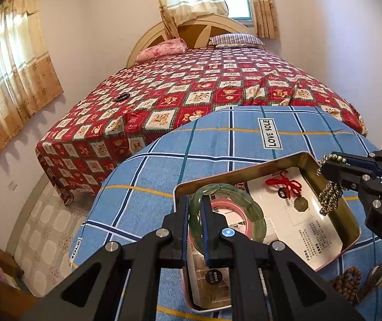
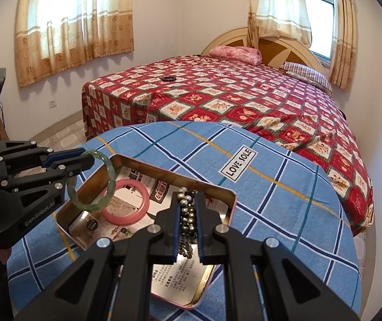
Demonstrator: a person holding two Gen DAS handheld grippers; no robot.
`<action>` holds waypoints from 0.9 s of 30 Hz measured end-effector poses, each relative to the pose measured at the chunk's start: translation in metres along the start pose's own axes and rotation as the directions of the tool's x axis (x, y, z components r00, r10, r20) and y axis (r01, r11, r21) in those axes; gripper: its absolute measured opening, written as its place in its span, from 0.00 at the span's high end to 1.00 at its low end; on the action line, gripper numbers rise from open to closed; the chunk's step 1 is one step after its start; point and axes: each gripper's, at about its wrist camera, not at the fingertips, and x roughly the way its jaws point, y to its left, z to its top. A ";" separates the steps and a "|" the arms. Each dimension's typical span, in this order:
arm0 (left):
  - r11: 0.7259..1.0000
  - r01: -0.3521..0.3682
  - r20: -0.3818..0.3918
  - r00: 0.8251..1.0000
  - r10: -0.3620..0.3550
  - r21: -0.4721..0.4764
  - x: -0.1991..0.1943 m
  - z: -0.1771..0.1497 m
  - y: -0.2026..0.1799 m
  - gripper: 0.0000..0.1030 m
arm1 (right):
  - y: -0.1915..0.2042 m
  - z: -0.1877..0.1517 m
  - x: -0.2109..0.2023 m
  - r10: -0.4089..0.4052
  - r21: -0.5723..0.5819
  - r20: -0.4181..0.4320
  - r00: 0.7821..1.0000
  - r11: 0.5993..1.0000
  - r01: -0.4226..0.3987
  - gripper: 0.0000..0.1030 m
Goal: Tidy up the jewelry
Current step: 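Carry the jade bangle and silver bead chain with both grippers into the tin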
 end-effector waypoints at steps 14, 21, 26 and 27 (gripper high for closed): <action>1.000 -0.004 -0.039 0.999 0.004 0.009 0.020 -0.004 -0.003 0.92 | 0.002 -0.009 0.025 0.003 -0.012 -0.061 0.998 1.000 -0.004 0.88; 1.000 0.000 -0.061 0.998 0.001 0.015 0.028 -0.008 -0.006 0.92 | 0.001 -0.014 0.031 -0.003 -0.010 -0.080 0.997 1.000 0.003 0.88; 1.000 -0.001 -0.065 0.998 0.002 0.022 0.030 -0.010 -0.007 0.92 | 0.002 -0.017 0.035 -0.020 -0.016 -0.089 0.996 1.000 0.018 0.88; 1.000 -0.001 -0.067 0.998 0.002 0.023 0.031 -0.010 -0.007 0.92 | 0.002 -0.018 0.036 -0.022 -0.020 -0.091 0.996 1.000 0.020 0.88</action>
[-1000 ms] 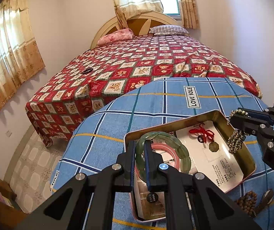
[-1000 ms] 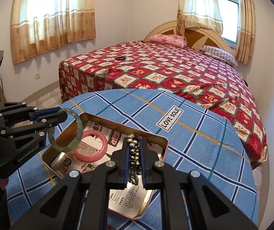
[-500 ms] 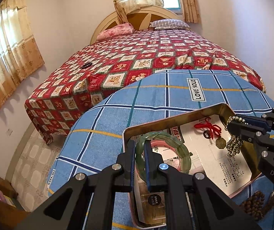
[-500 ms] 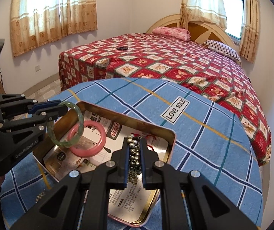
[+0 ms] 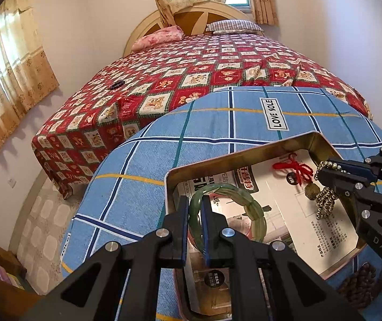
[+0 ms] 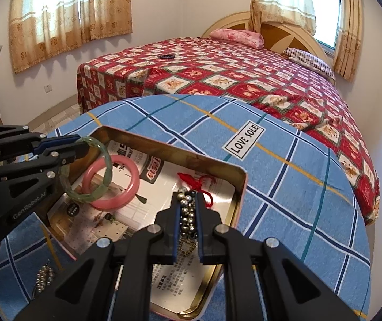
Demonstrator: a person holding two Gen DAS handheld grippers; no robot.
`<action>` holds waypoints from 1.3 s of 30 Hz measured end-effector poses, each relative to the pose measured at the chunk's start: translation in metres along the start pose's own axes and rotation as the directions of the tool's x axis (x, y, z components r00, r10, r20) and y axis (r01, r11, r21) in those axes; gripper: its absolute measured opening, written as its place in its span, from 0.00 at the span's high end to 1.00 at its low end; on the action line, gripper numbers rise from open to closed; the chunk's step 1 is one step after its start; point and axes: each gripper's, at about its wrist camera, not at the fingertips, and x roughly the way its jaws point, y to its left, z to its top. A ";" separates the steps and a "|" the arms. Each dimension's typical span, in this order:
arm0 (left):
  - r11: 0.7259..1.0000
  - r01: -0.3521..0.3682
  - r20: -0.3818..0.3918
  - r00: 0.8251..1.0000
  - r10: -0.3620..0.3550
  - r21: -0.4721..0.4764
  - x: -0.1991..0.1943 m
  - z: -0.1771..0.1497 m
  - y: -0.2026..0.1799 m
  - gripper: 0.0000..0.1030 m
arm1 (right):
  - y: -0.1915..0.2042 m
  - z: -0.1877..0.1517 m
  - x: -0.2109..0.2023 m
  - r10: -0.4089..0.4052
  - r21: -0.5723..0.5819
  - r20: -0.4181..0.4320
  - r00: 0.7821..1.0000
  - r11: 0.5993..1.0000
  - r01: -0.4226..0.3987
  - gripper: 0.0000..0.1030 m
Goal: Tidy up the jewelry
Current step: 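Carry the jade bangle and silver bead chain with both grippers into the tin, then open both grippers to drop the jade bangle and bead chain in the tin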
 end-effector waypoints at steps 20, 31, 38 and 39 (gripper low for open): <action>1.000 0.007 -0.020 1.000 -0.007 0.003 0.006 -0.003 0.001 0.92 | -0.002 -0.006 0.005 -0.008 -0.002 -0.020 1.000 1.000 0.008 0.88; 1.000 0.022 -0.017 1.000 -0.022 0.002 0.003 -0.003 -0.001 0.89 | -0.004 -0.009 0.006 -0.008 0.003 -0.030 1.000 1.000 0.008 0.88; 1.000 -0.005 0.037 0.999 0.005 0.000 -0.015 -0.003 -0.001 0.35 | -0.010 -0.011 -0.007 -0.013 0.036 0.014 1.000 0.999 0.013 0.59; 1.000 0.003 0.045 0.999 -0.003 0.003 -0.018 -0.003 -0.001 0.35 | -0.010 -0.011 -0.009 -0.013 0.038 0.015 1.000 0.999 0.012 0.59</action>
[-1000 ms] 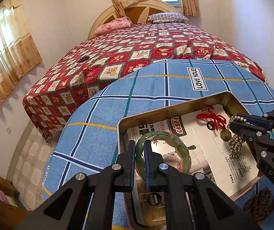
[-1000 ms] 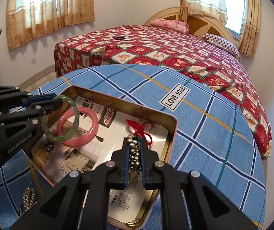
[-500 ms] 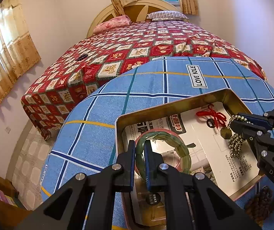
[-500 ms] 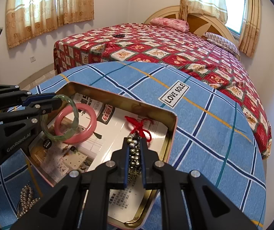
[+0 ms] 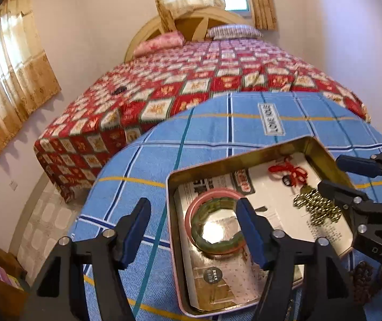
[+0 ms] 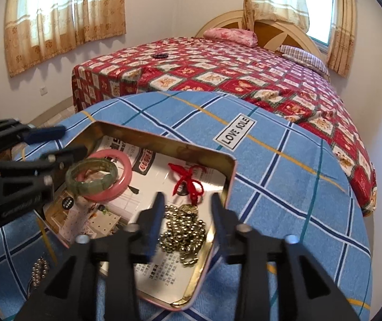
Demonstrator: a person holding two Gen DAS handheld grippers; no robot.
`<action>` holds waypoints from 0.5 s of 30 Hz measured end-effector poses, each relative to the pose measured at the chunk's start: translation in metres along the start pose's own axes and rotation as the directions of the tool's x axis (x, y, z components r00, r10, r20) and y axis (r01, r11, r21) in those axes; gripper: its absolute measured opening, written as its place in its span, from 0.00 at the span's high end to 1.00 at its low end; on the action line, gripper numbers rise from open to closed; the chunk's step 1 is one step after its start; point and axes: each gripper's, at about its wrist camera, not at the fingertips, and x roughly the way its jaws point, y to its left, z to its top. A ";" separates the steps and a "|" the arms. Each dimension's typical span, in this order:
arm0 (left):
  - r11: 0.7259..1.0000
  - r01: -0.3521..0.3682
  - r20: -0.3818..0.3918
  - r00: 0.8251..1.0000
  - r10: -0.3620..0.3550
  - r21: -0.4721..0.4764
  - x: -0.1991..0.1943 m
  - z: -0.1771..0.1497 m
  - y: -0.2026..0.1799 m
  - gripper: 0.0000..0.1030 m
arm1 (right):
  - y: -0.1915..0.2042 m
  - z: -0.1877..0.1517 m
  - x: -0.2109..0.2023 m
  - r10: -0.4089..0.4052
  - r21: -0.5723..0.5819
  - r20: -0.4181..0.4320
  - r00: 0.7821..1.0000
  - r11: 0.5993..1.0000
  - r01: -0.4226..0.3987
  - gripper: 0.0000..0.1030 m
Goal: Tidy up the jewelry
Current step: 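Open both grippers to drop the jade bangle and bead chain in the tin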
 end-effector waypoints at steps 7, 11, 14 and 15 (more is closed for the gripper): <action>1.000 -0.013 -0.005 1.000 0.013 -0.003 -0.005 -0.002 0.002 0.35 | 0.000 -0.002 -0.008 -0.009 0.004 0.008 1.000 1.000 0.009 0.52; 1.000 -0.014 -0.008 1.000 0.014 -0.008 -0.009 -0.004 0.002 0.35 | 0.002 -0.004 -0.013 -0.005 0.002 0.010 1.000 1.000 0.005 0.50; 1.000 -0.014 -0.008 1.000 0.014 -0.006 -0.010 -0.004 0.002 0.35 | 0.004 -0.006 -0.016 -0.006 -0.003 0.015 1.000 1.000 0.006 0.46; 1.000 -0.015 -0.009 1.000 0.015 -0.007 -0.009 -0.004 0.002 0.35 | 0.005 -0.006 -0.017 -0.008 -0.006 0.016 1.000 1.000 0.008 0.46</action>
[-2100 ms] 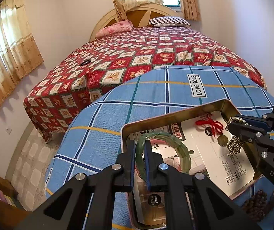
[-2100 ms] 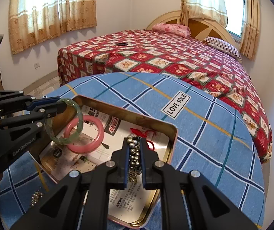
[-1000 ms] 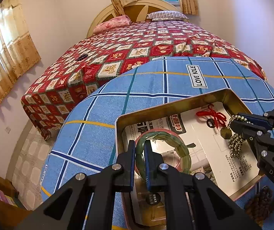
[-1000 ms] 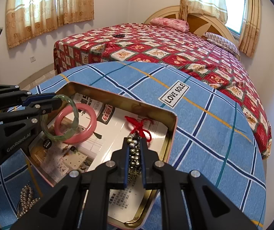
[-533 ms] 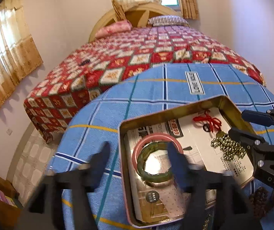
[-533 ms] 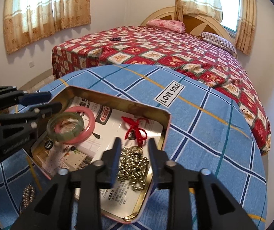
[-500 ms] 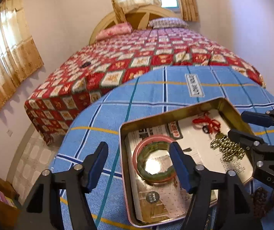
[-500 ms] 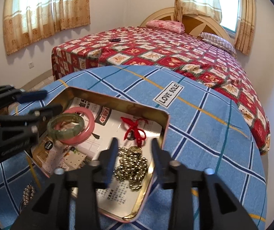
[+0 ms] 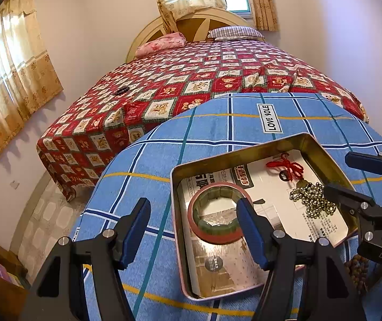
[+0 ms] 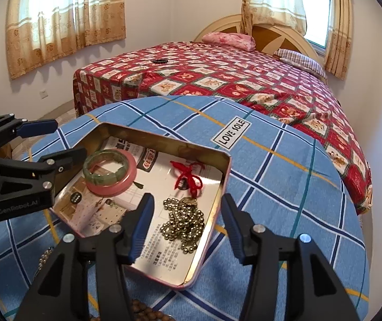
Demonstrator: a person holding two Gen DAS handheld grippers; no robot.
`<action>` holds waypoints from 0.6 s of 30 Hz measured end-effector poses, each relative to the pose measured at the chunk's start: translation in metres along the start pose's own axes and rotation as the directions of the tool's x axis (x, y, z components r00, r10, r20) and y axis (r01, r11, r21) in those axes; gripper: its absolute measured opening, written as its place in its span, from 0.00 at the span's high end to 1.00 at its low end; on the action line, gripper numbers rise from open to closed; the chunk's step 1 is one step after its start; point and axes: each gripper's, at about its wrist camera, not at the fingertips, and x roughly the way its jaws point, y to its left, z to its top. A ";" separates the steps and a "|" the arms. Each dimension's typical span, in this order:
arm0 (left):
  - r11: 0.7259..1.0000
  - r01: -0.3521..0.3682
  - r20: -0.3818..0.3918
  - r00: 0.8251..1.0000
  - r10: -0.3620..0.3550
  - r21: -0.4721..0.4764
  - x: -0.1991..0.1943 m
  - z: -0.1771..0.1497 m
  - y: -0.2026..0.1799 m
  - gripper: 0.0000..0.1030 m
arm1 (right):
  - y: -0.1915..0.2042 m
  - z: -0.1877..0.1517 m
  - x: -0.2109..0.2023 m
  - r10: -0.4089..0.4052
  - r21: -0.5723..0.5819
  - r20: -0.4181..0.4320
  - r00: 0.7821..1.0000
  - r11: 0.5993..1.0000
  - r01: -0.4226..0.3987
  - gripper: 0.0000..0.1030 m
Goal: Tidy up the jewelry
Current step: 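Move both tools back toward the remaining jewelry beside the tin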
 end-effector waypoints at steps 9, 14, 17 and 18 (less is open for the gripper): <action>1.000 0.001 0.000 1.000 -0.001 -0.002 -0.002 -0.001 0.000 0.35 | 0.002 -0.001 -0.003 0.004 0.001 0.001 1.000 1.000 -0.004 0.43; 1.000 -0.003 0.006 1.000 0.003 -0.011 -0.014 -0.009 0.002 0.35 | 0.002 -0.007 -0.010 -0.005 -0.006 0.004 1.000 1.000 0.005 0.39; 1.000 -0.006 0.008 1.000 0.006 -0.015 -0.025 -0.018 0.004 0.35 | 0.000 -0.015 -0.015 -0.011 -0.012 0.000 1.000 1.000 0.011 0.39; 1.000 -0.007 0.009 1.000 0.007 -0.016 -0.029 -0.021 0.004 0.35 | 0.000 -0.018 -0.018 -0.014 -0.015 -0.002 1.000 1.000 0.014 0.39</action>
